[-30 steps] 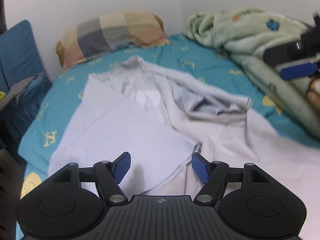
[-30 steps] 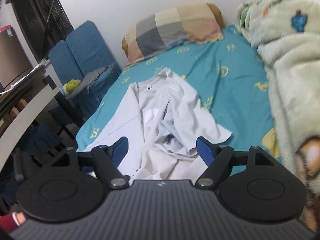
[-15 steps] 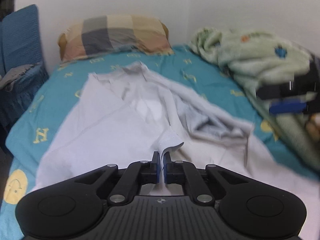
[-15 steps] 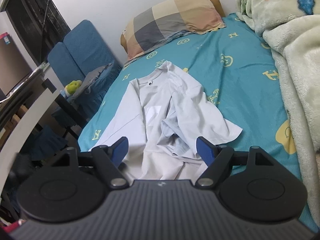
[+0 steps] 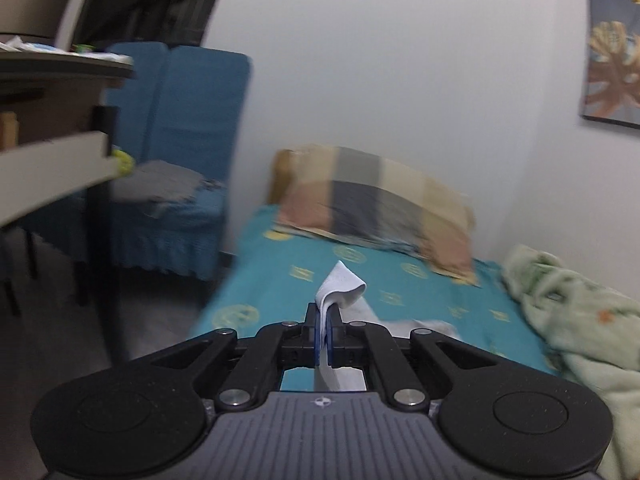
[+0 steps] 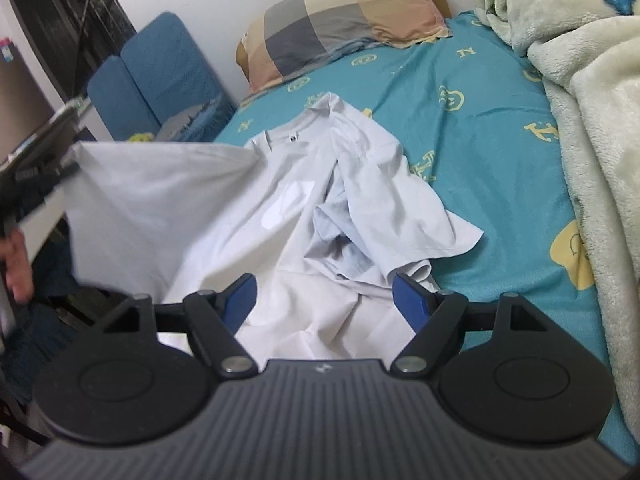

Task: Fold clothes

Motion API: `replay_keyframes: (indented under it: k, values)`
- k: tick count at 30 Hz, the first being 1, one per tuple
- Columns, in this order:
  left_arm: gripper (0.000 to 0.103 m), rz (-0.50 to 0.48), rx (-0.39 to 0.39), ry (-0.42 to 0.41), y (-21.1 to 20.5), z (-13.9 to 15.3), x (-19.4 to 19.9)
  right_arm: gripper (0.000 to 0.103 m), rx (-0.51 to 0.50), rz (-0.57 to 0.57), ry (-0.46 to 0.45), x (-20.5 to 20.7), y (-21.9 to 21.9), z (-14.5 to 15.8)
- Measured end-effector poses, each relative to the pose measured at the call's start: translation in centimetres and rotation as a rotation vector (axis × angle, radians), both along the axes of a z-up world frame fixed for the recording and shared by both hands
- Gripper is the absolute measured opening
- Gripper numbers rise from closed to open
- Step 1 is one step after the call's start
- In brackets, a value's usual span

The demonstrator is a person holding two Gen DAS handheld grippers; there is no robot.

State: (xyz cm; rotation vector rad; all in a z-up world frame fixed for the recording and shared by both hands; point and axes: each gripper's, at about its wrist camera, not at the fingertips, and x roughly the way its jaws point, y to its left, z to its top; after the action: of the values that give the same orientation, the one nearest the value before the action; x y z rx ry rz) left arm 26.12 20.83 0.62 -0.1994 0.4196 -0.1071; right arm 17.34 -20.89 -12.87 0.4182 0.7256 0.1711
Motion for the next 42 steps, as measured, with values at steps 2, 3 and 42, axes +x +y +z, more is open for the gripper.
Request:
replay_keyframes:
  k: [2,3,42]
  values:
    - [0.003,0.084,-0.009,0.010,3.0,0.3,2.9,0.076,-0.011,0.001,0.009,0.5,0.1,-0.4]
    - [0.003,0.125,-0.014,0.017,4.4,0.3,4.4,0.076,-0.020,-0.002,0.007,0.9,0.1,-0.6]
    - [0.050,-0.140,-0.036,0.169,-15.6,-1.4,-19.0,0.074,-0.108,-0.092,-0.108,-1.5,-2.0,1.1]
